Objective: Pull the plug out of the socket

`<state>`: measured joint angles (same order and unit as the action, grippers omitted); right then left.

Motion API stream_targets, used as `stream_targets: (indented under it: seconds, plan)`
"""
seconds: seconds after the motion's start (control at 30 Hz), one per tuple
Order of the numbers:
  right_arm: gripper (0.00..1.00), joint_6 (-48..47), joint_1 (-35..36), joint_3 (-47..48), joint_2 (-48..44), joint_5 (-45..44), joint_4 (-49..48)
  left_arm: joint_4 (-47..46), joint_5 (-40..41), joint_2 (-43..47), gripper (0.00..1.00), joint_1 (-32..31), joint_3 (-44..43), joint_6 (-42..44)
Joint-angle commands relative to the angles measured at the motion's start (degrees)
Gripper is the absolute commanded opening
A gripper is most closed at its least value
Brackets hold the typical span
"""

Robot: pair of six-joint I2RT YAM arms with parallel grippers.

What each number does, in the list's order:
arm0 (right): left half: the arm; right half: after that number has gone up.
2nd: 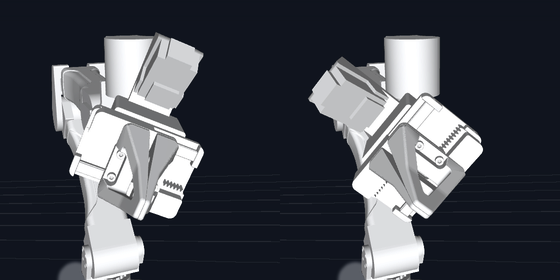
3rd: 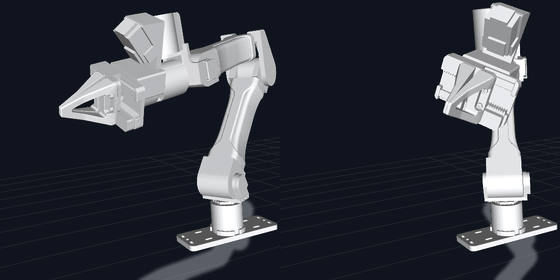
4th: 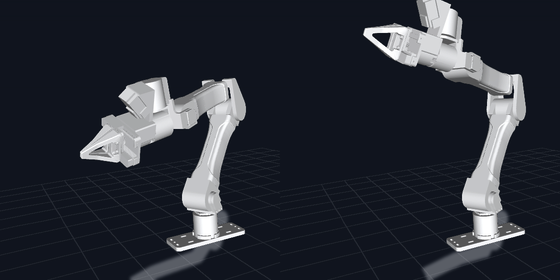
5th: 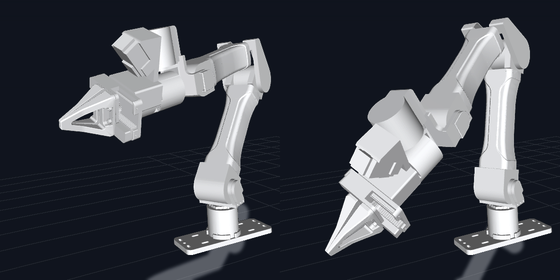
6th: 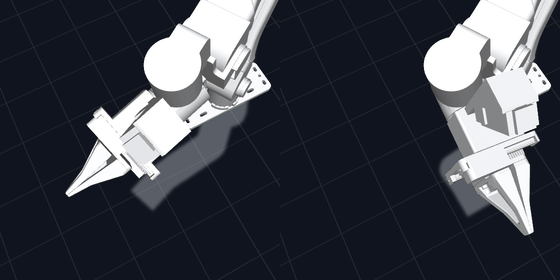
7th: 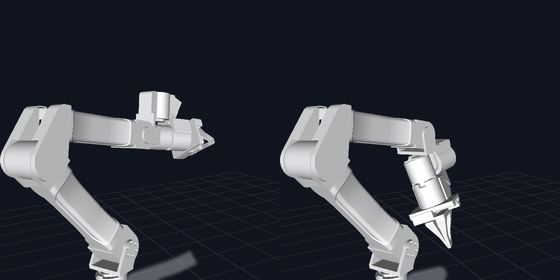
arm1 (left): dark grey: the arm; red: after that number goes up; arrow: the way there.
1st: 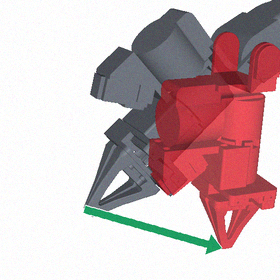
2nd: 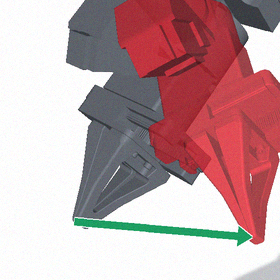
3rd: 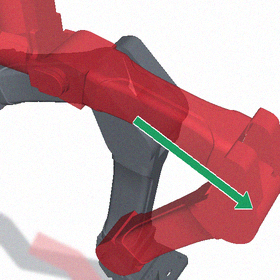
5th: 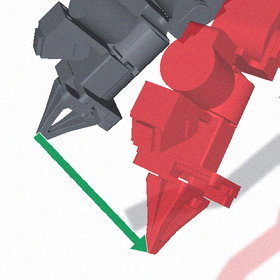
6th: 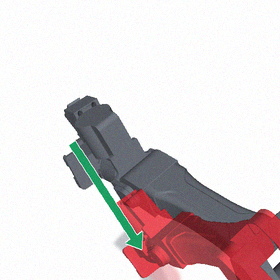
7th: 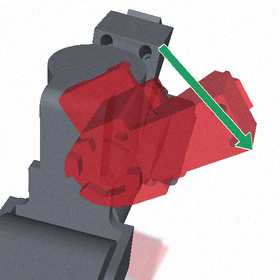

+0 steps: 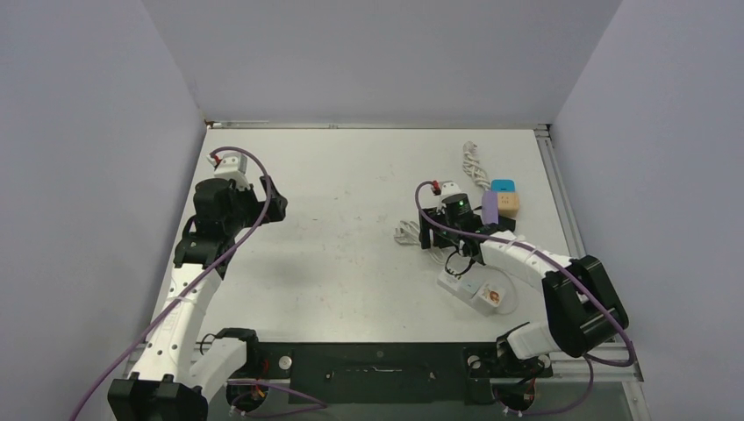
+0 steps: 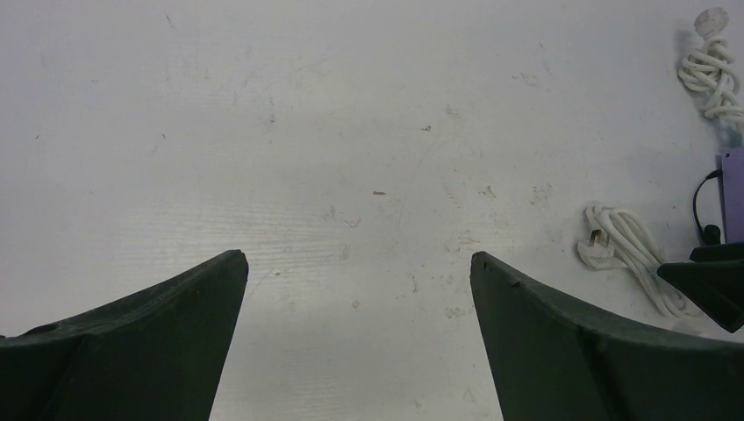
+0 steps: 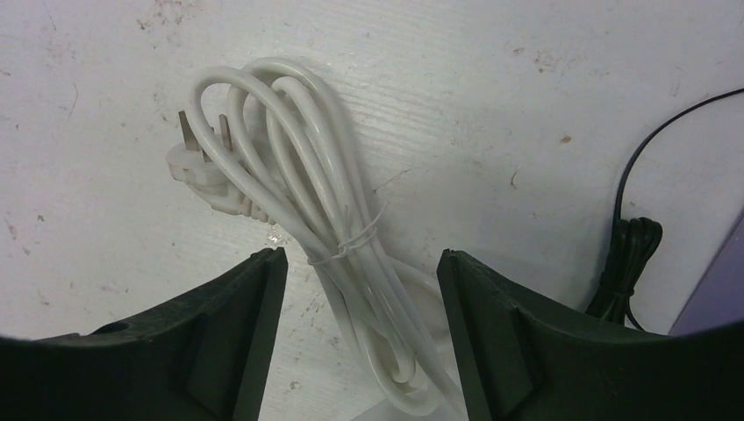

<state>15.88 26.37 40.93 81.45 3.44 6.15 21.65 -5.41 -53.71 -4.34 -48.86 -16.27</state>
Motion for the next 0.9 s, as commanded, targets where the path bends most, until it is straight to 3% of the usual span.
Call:
stream_targets:
  seconds: [0.0,0.13,0.27,0.6,0.87]
  plan:
    - [0.63,-2.66,0.68,2.25,1.12,3.13,-0.69,-2.49,-1.77,-0.28,0.96,0.03,-0.35,0.28]
    - [0.5,-4.15,0.92,2.46,2.72,4.5,-0.7,-1.62,-1.95,-0.7,0.96,0.03,-1.06,0.36]
    - [0.47,-5.64,1.58,2.95,4.65,6.66,-1.02,-1.61,-1.81,-0.75,0.96,0.04,-0.93,0.54]
    - [0.14,-4.61,6.96,3.56,7.07,7.81,-4.97,-1.69,-2.24,-1.22,0.96,0.03,-0.82,0.63]
    - [0.06,0.48,19.24,9.84,15.5,5.68,-14.71,-1.9,-2.73,-1.25,0.96,0.03,-0.73,0.54]
